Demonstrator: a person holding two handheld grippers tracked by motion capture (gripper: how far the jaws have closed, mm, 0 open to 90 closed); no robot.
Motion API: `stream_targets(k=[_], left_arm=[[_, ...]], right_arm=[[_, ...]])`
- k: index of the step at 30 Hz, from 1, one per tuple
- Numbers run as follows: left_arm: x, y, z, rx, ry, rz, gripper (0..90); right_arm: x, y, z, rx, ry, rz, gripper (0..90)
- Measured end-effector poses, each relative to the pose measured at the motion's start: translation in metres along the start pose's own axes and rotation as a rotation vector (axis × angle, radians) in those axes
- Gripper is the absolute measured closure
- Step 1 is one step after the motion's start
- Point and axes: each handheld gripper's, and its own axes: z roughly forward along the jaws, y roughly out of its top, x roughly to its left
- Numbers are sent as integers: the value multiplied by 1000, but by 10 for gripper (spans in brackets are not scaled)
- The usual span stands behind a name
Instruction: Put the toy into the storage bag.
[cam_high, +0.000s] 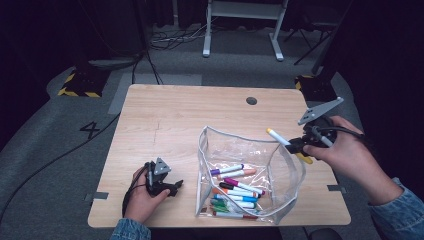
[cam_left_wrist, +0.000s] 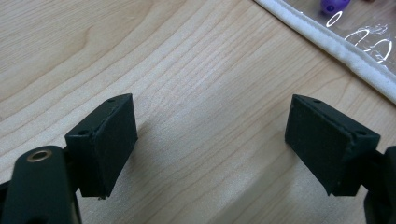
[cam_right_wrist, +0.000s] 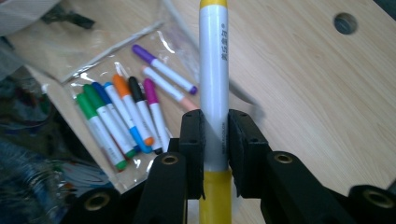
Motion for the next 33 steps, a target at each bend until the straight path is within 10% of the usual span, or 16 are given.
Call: stream_targets(k=[11, 33], left_arm=[[0, 0, 0, 0, 0, 1, 171], [0, 0, 0, 1, 0, 0, 171]], right_arm=[[56, 20, 33, 69, 124, -143, 770], [103, 33, 120, 259, 264, -271, 770]])
